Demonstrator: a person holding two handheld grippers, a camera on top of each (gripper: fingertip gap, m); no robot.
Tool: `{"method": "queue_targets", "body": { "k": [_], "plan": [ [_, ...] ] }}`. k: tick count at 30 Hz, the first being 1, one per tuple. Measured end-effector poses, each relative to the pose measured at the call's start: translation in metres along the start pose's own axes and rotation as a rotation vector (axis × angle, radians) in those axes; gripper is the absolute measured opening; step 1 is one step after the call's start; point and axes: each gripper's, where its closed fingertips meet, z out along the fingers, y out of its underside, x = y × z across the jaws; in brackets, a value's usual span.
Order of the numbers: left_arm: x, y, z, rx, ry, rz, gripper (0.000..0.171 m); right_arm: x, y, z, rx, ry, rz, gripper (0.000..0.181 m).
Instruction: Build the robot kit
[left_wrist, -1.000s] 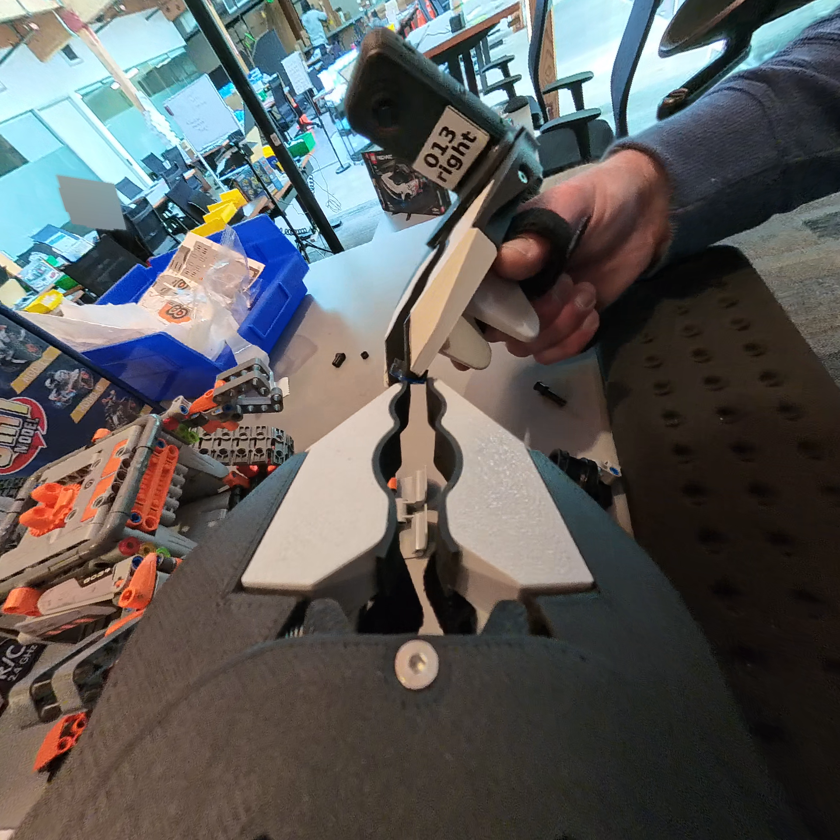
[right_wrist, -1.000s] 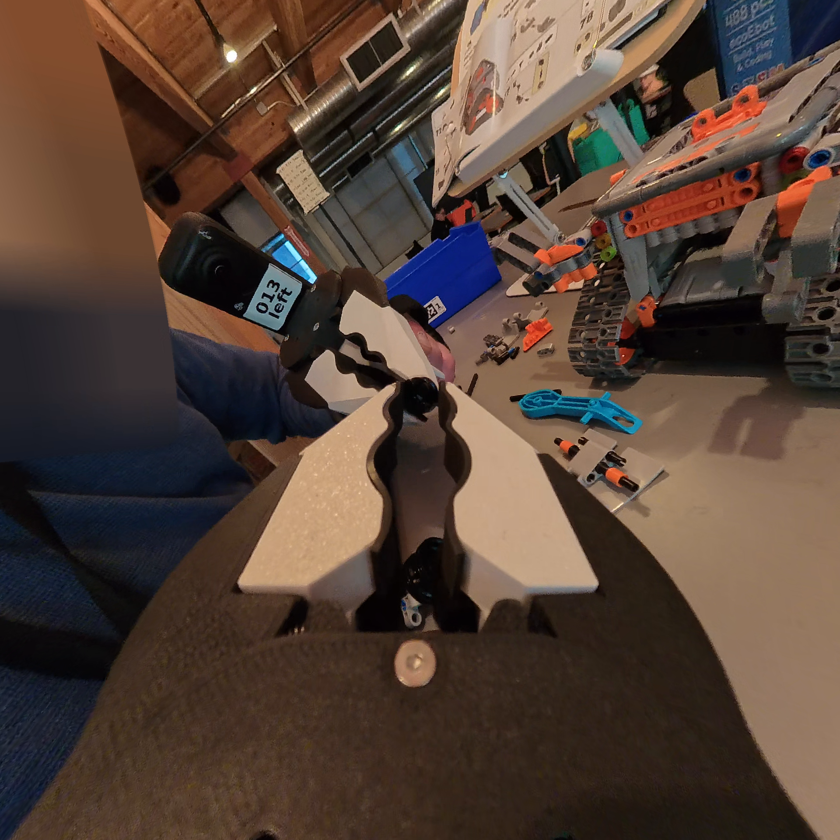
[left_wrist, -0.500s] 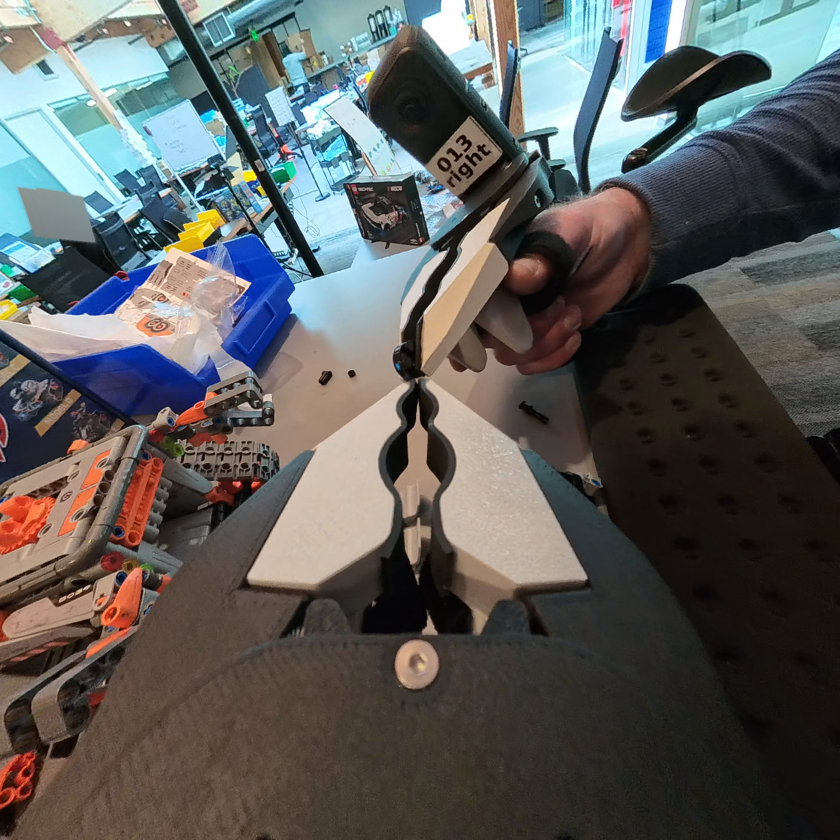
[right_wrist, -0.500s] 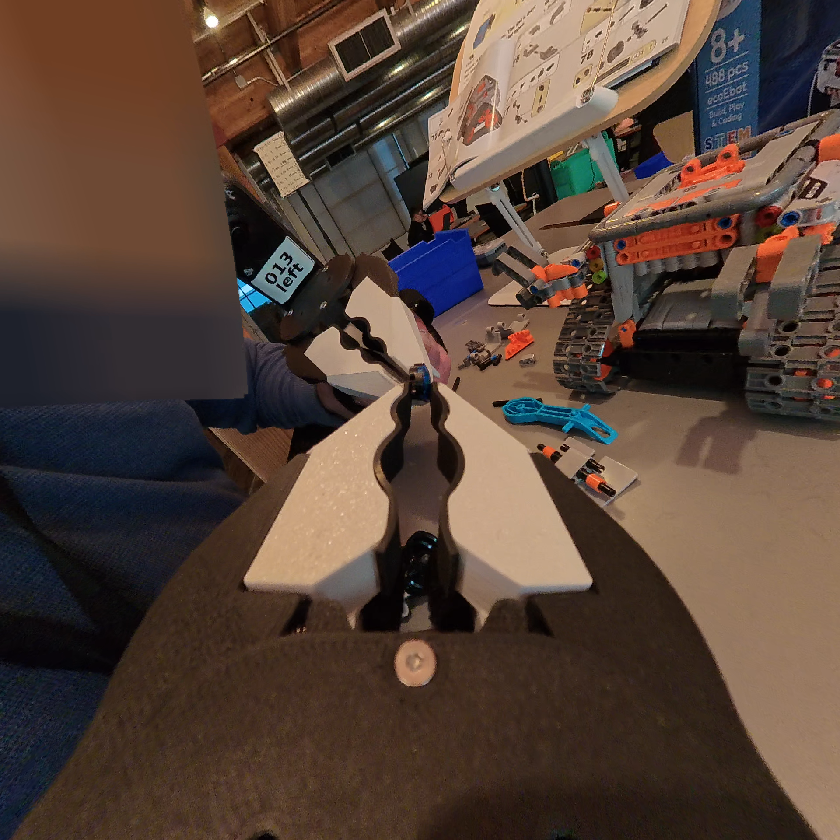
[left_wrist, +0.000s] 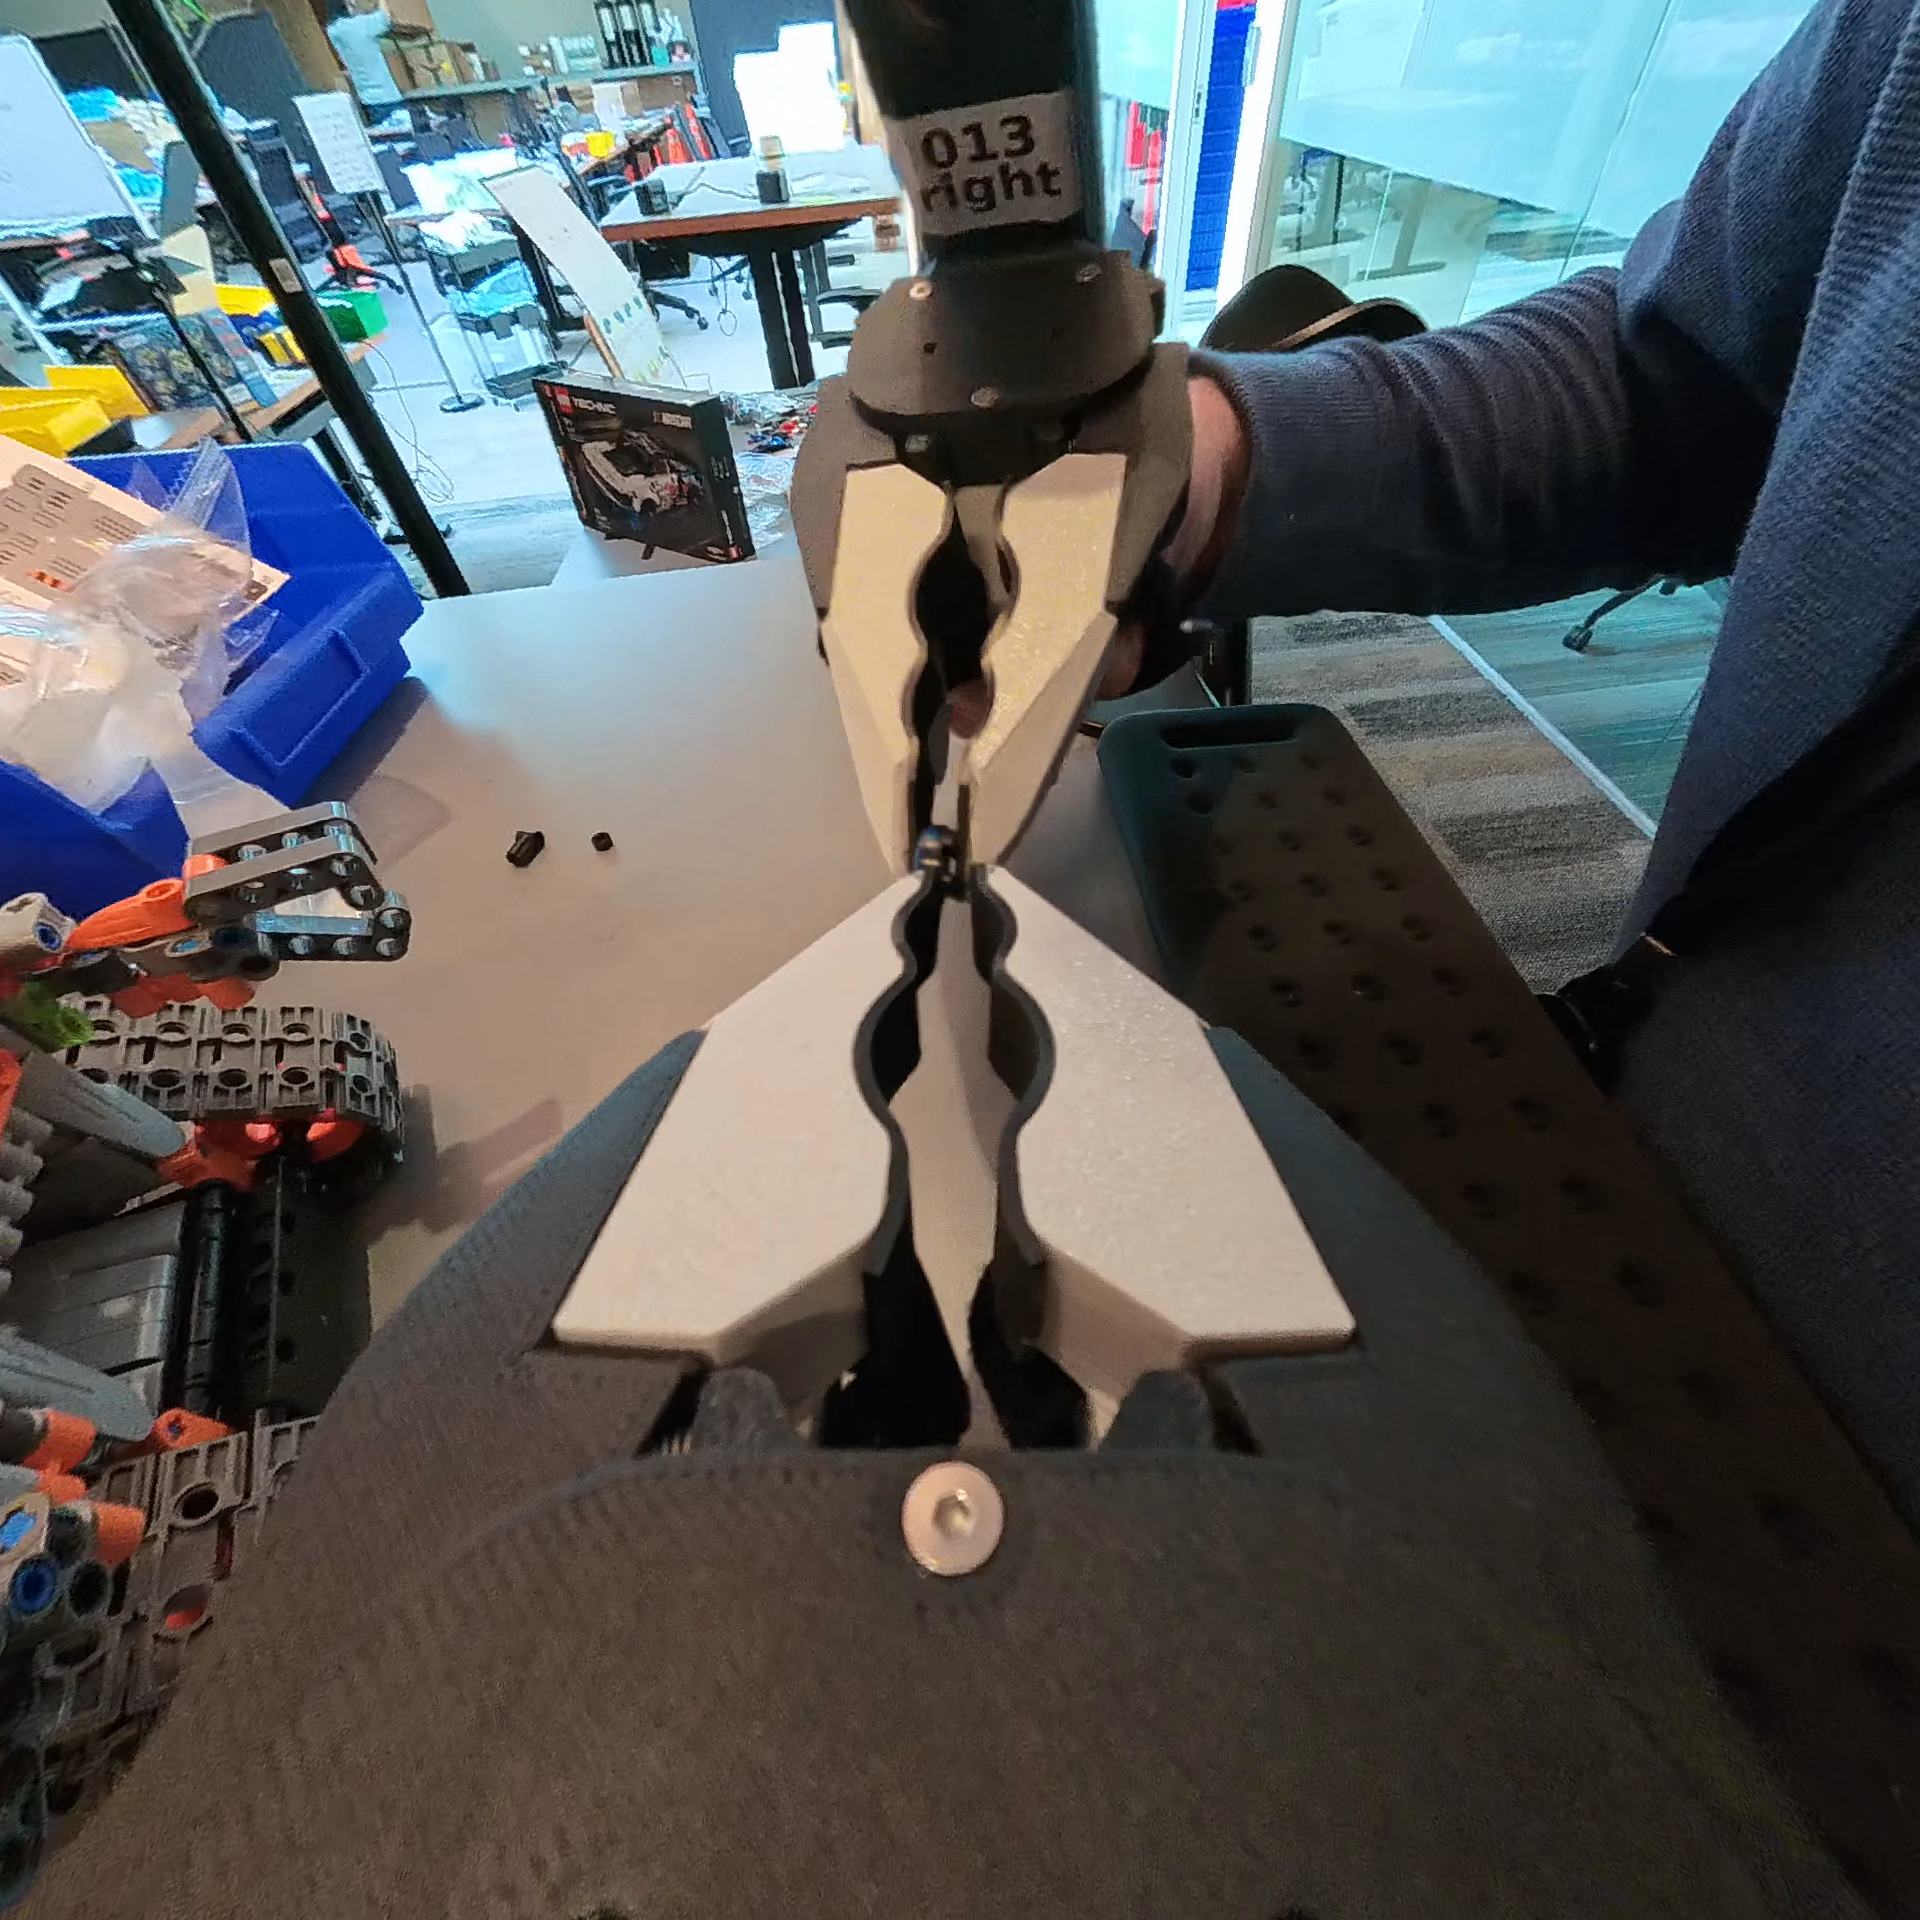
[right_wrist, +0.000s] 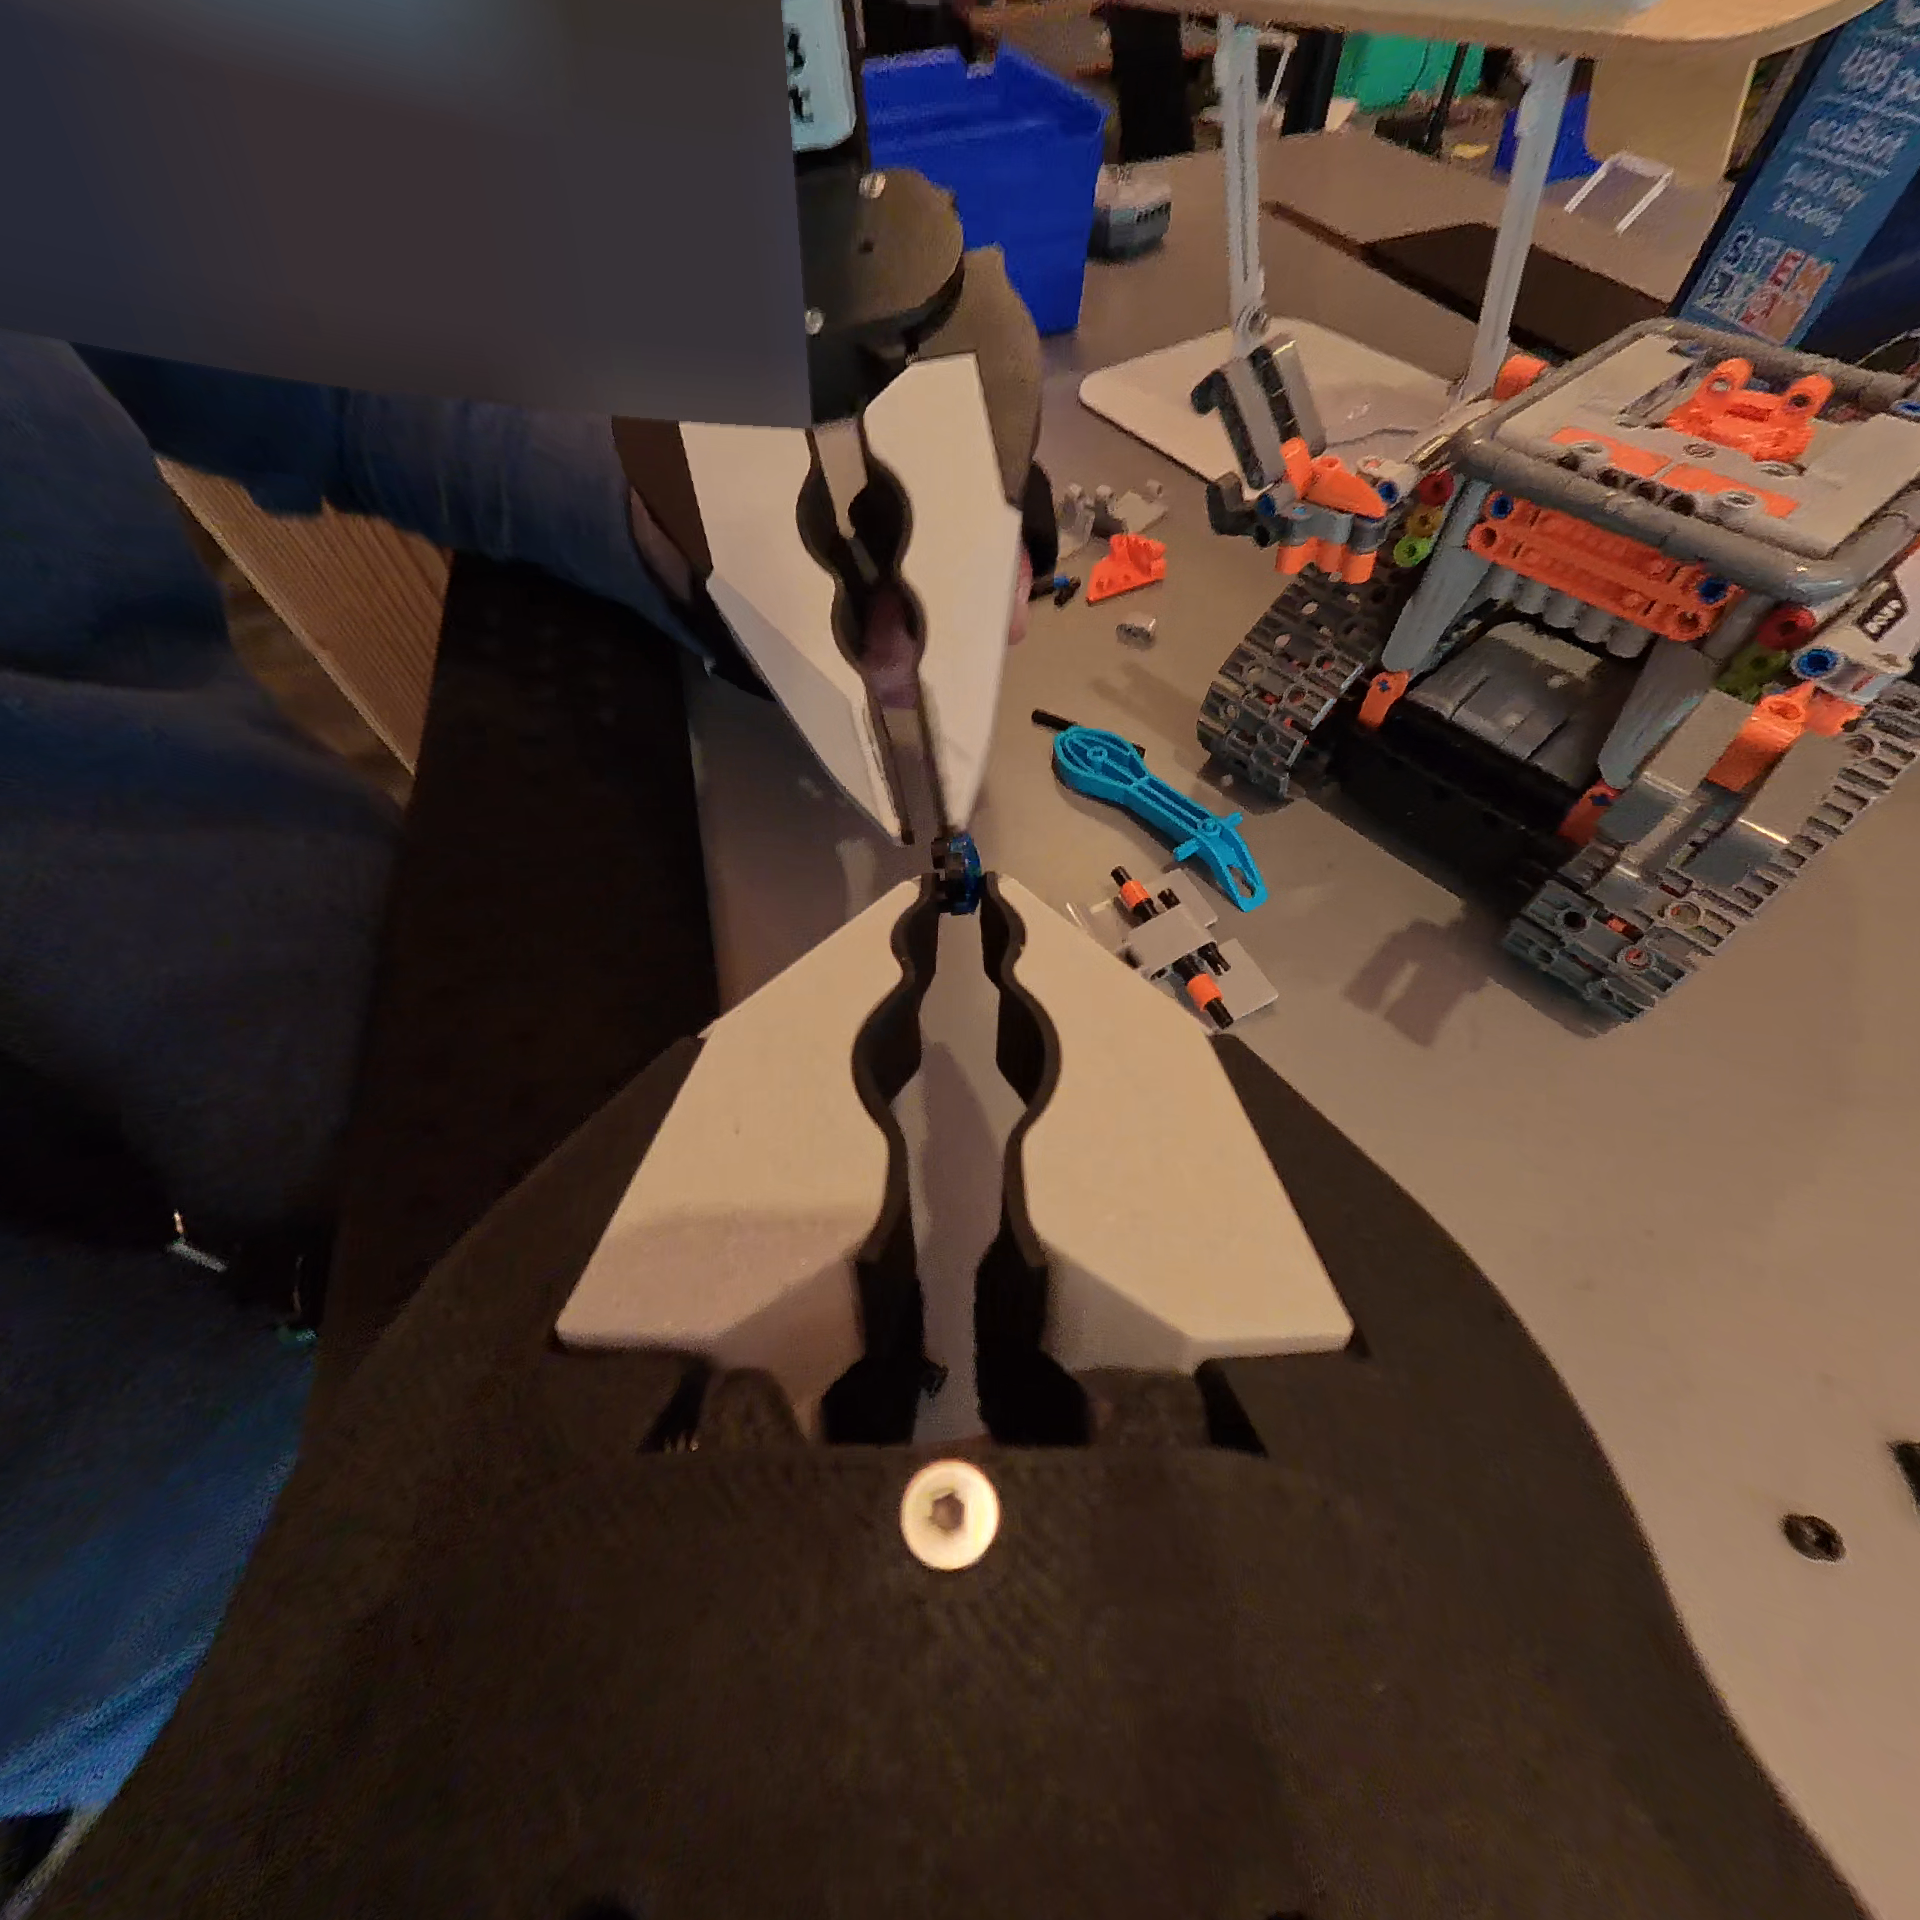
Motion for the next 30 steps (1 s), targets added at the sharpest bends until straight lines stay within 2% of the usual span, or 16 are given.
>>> {"method": "queue_targets", "body": {
  "k": [1, 6, 25, 29, 30],
  "plan": [
    [-0.001, 0.000, 0.000, -0.002, -0.011, 0.003, 0.007, -0.001, 0.002, 0.001, -0.023, -0.001, -0.021, 0.006],
    [0.001, 0.005, 0.003, -0.041, -0.010, 0.038, 0.004, -0.004, 0.008, 0.006, -0.089, 0.009, -0.091, 0.005],
    [0.001, 0.022, 0.006, -0.052, 0.042, -0.031, 0.001, -0.004, 0.020, 0.006, -0.036, -0.069, 0.012, 0.005],
    [0.005, 0.031, 0.007, -0.097, 0.074, -0.052, 0.003, -0.007, 0.029, 0.010, -0.081, -0.091, -0.014, 0.004],
    [0.007, 0.034, 0.007, -0.113, 0.085, -0.059, 0.008, -0.008, 0.031, 0.011, -0.093, -0.100, -0.020, 0.004]
  ]
}}
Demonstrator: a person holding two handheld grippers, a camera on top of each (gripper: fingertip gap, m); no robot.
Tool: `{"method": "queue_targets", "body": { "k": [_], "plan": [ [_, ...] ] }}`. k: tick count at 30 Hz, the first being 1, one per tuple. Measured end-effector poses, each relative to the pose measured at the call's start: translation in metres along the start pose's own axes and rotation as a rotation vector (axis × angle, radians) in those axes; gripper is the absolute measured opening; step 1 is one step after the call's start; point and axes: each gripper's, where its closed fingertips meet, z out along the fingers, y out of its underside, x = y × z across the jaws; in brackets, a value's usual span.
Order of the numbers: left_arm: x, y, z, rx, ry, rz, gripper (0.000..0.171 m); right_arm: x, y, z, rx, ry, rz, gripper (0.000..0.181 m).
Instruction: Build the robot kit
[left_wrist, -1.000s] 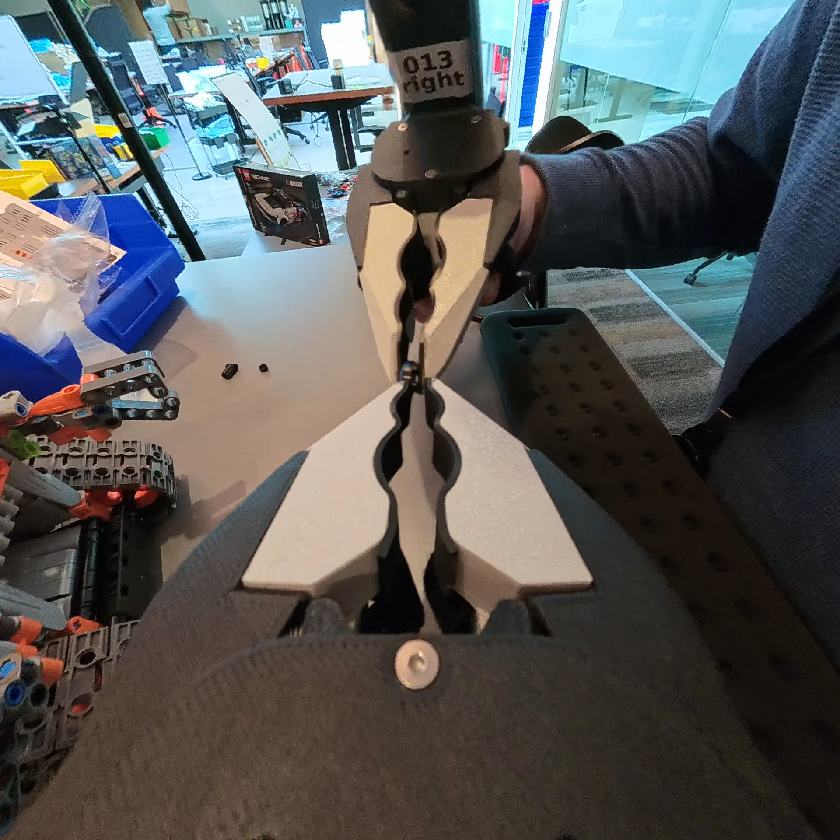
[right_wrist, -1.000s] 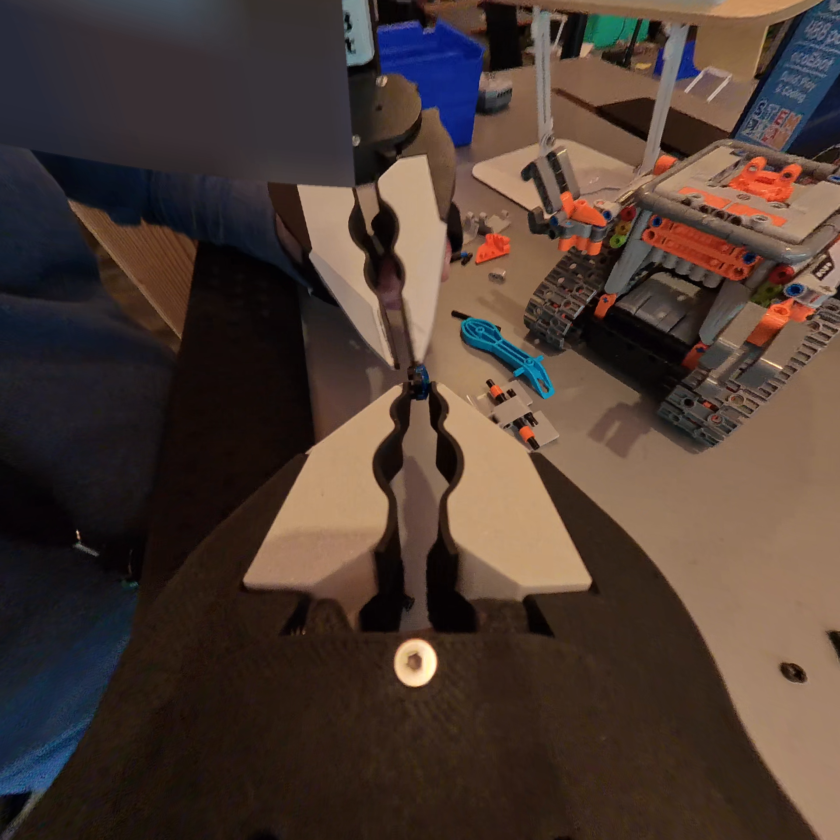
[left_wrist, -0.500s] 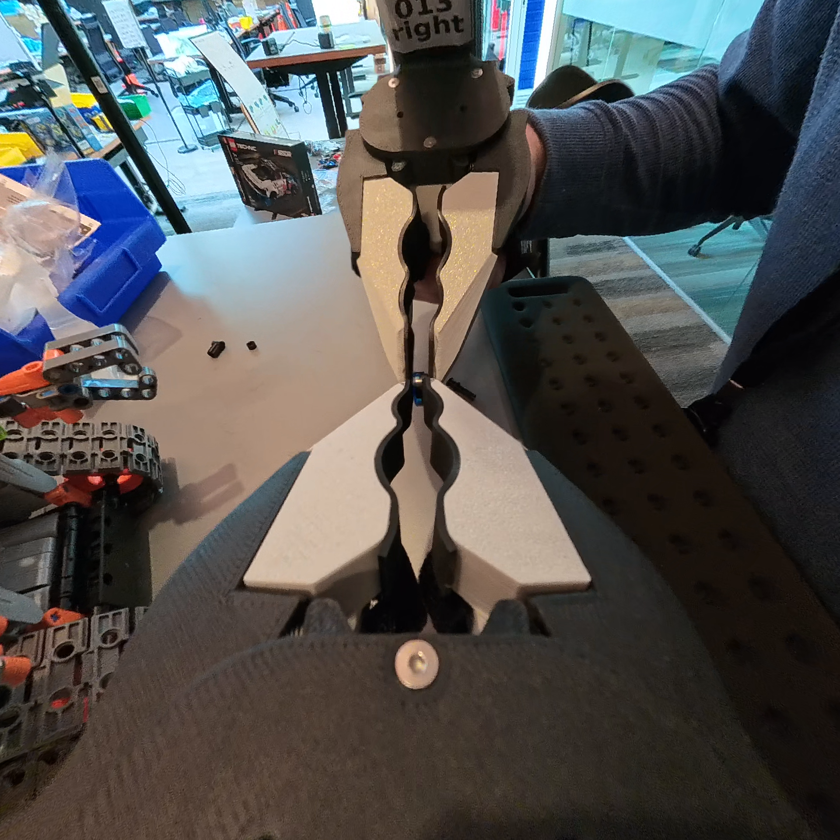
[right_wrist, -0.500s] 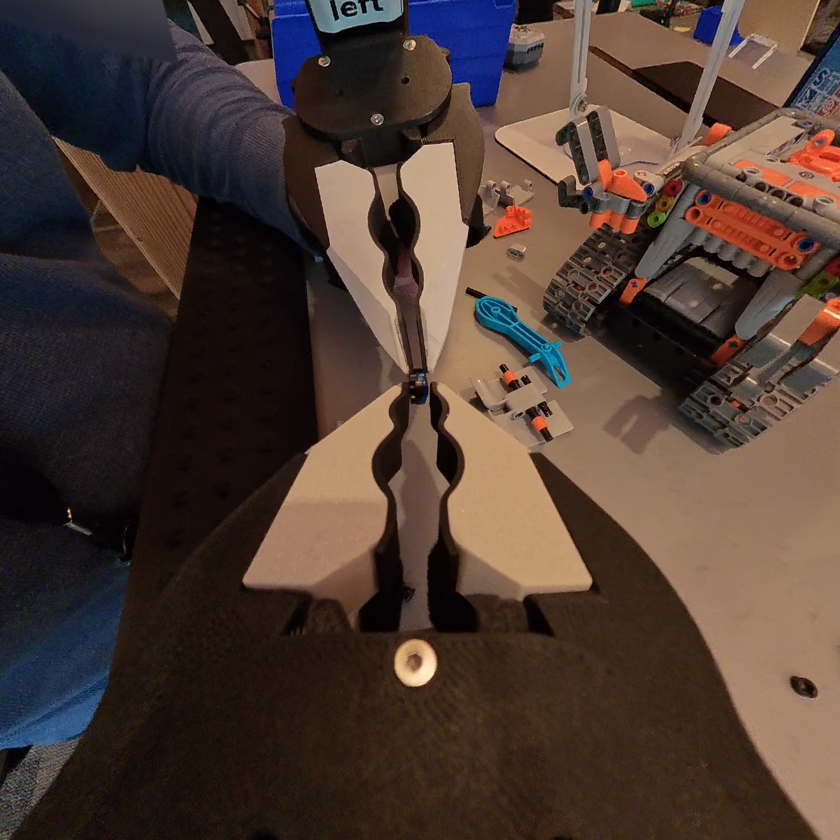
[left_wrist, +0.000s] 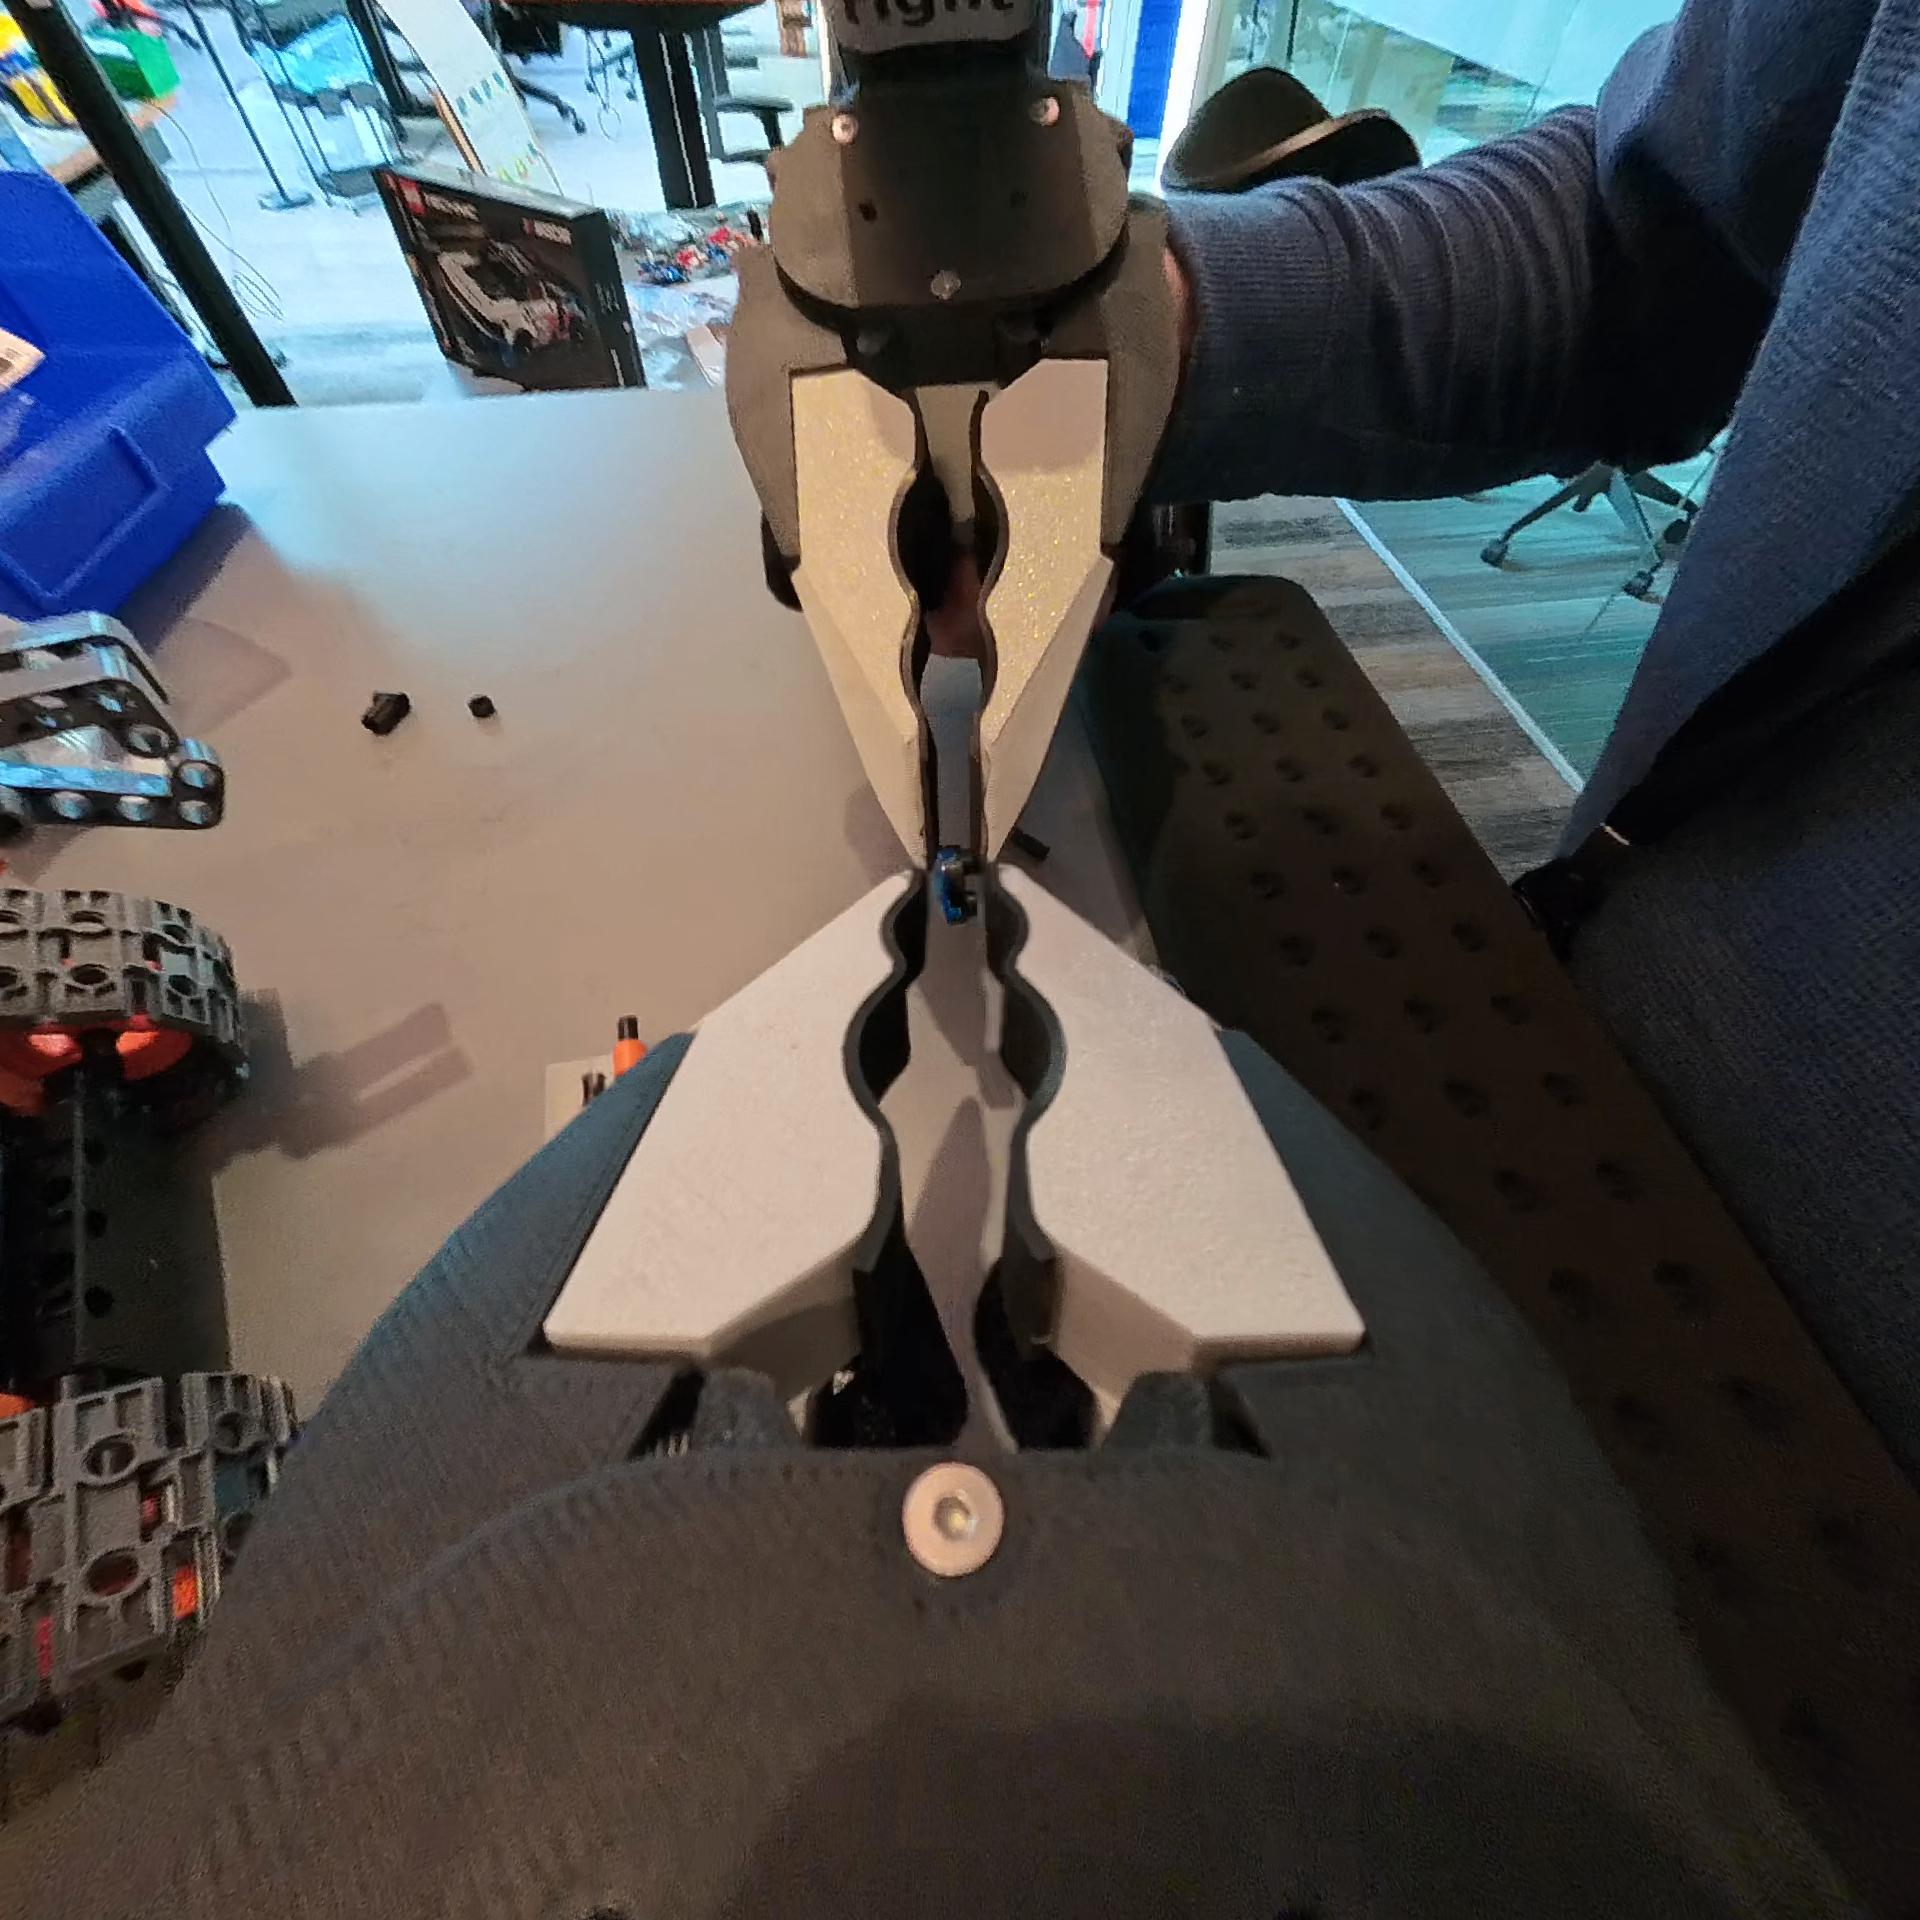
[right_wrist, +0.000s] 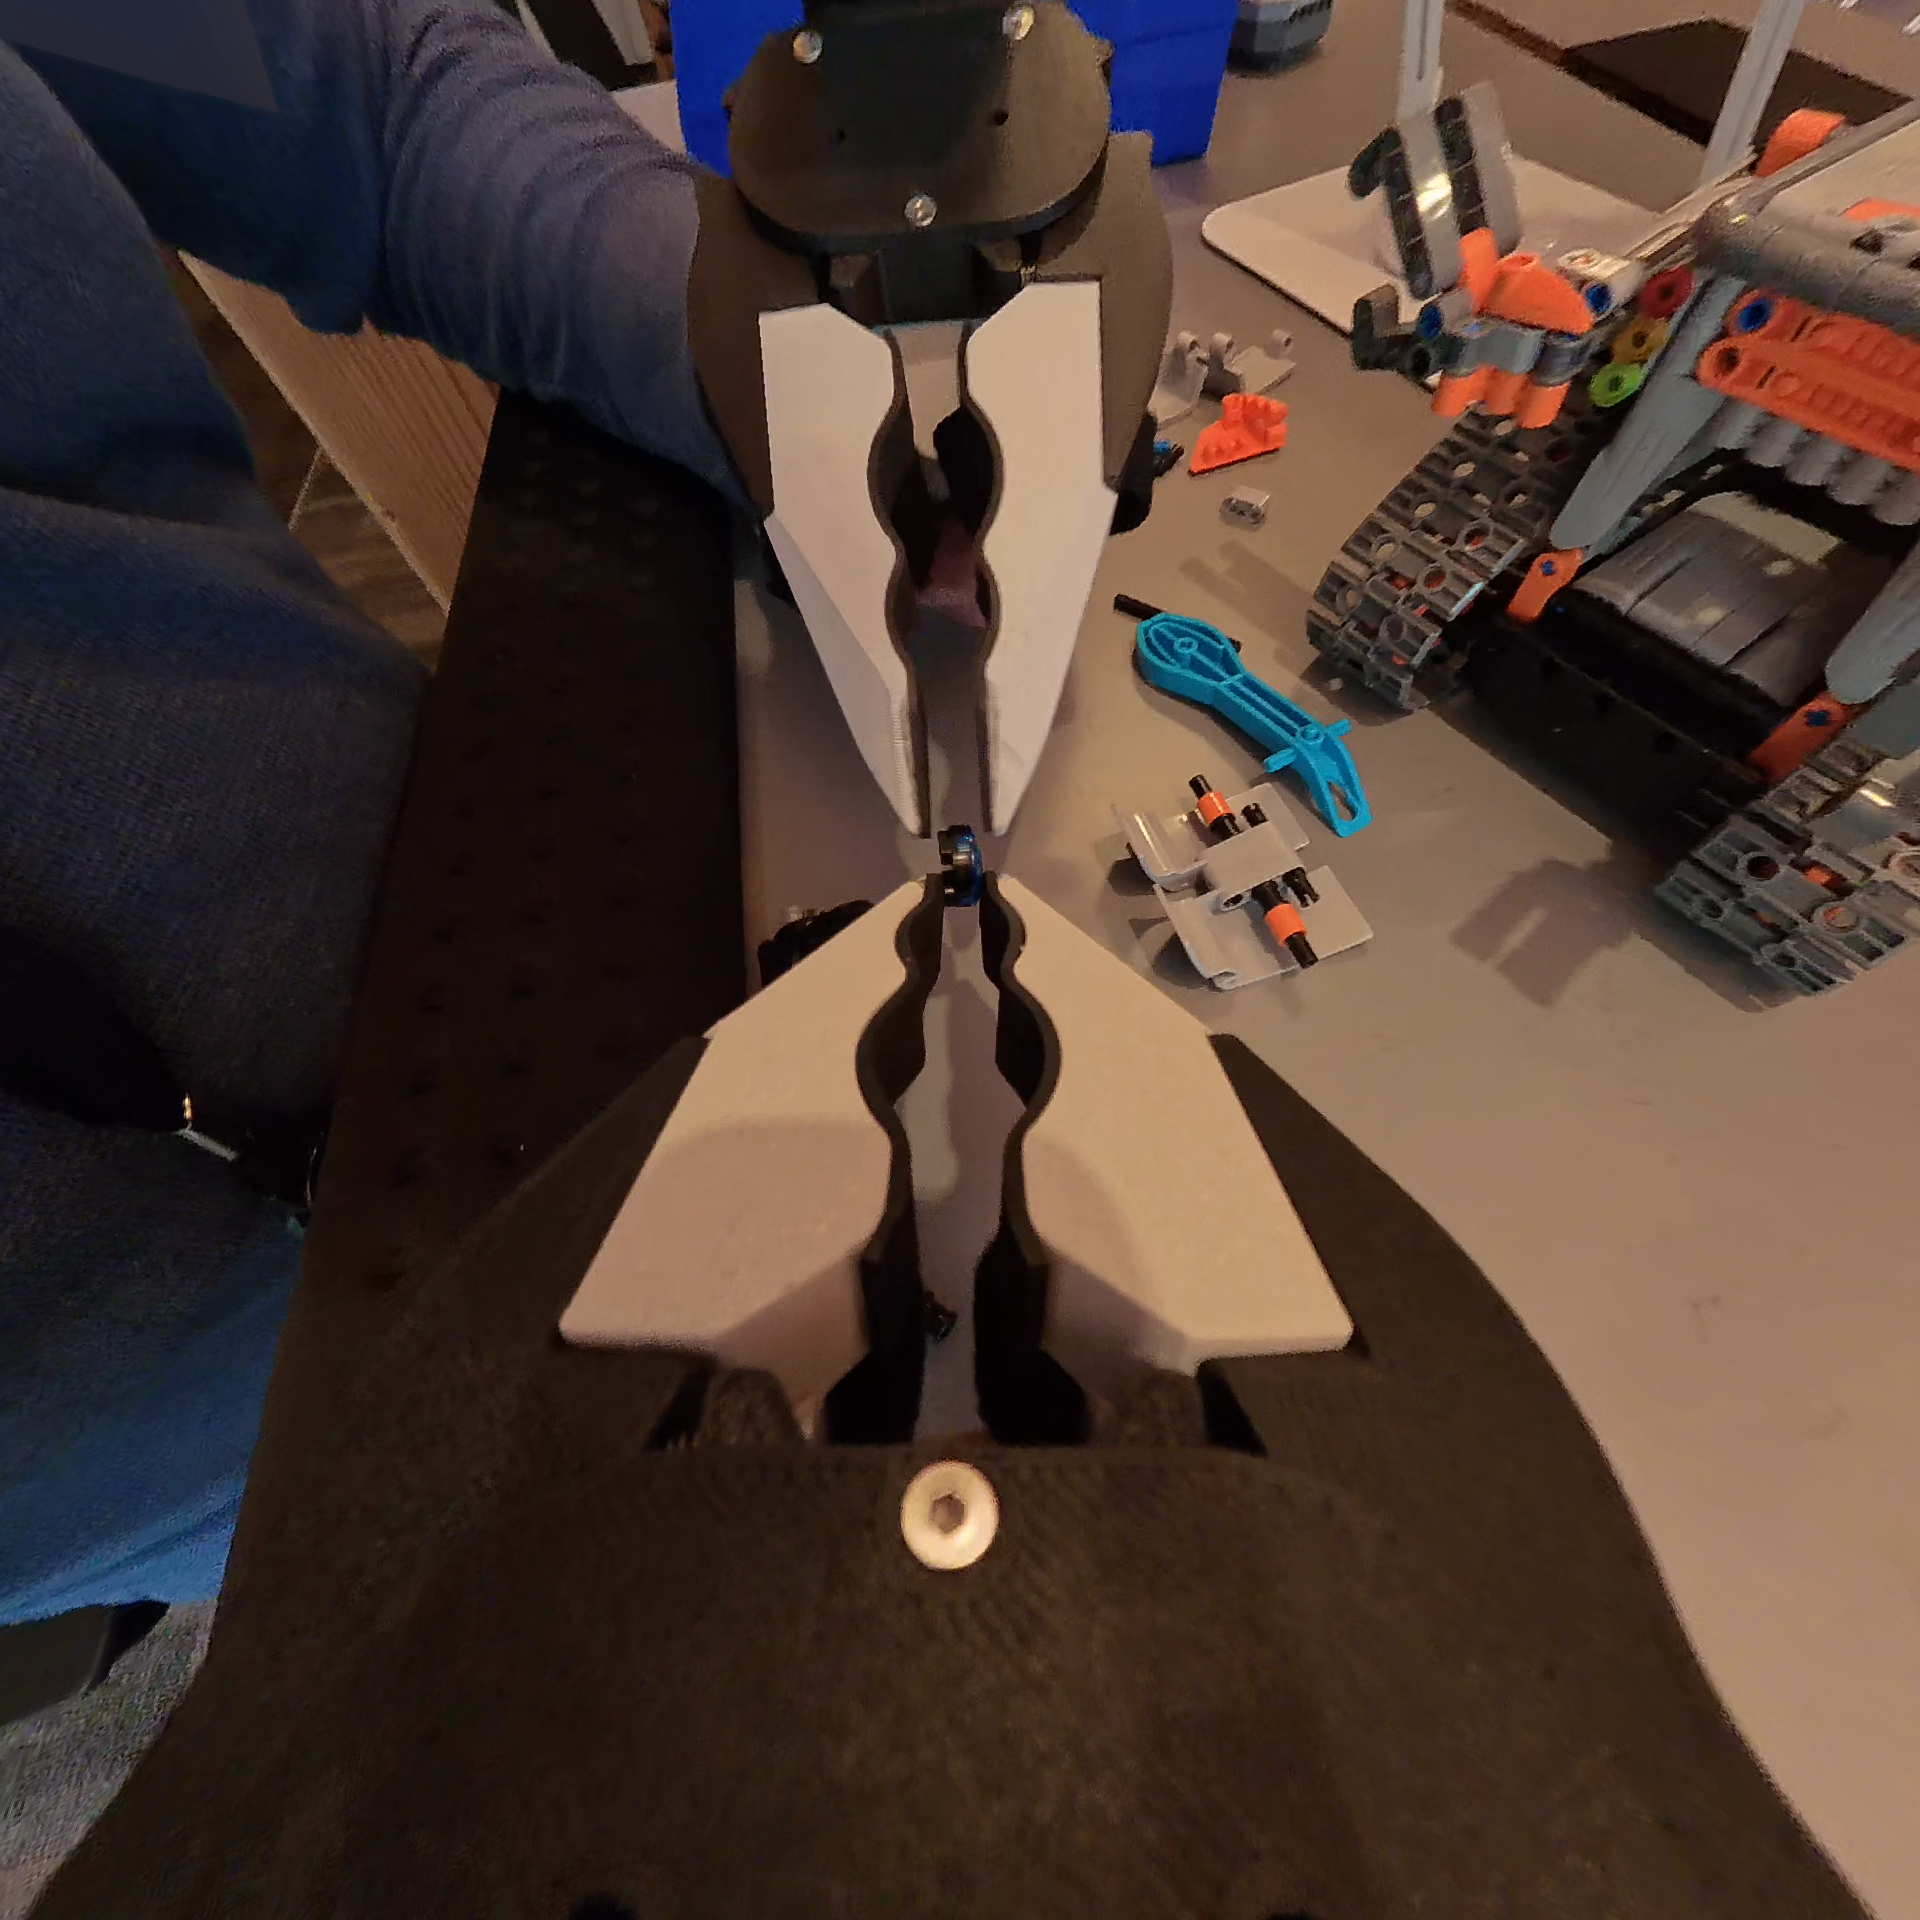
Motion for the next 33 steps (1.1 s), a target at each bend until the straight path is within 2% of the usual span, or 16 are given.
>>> {"method": "queue_targets", "body": {
  "k": [5, 9, 14, 20, 24, 27, 33],
  "plan": [
    [0.013, 0.017, 0.003, -0.088, 0.072, -0.022, 0.032, -0.005, 0.014, 0.007, -0.054, -0.083, 0.059, 0.004],
    [0.024, 0.032, 0.012, -0.174, 0.104, -0.001, 0.046, -0.007, 0.023, 0.011, -0.112, -0.108, 0.012, 0.004],
    [0.025, 0.039, 0.014, -0.198, 0.122, -0.022, 0.036, -0.012, 0.031, 0.017, -0.209, -0.151, -0.043, 0.004],
    [0.023, 0.041, 0.013, -0.204, 0.119, -0.044, 0.035, -0.008, 0.033, 0.018, -0.197, -0.169, 0.010, 0.004],
    [0.017, 0.036, 0.010, -0.165, 0.114, -0.083, 0.037, 0.001, 0.024, 0.014, -0.117, -0.200, 0.222, 0.004],
    [0.009, 0.027, 0.005, -0.111, 0.096, -0.117, 0.031, 0.006, 0.017, 0.009, -0.053, -0.241, 0.366, 0.004],
    [0.006, 0.028, 0.005, -0.113, 0.097, -0.154, 0.028, 0.008, 0.014, 0.007, -0.010, -0.296, 0.517, 0.004]
  ]
}}
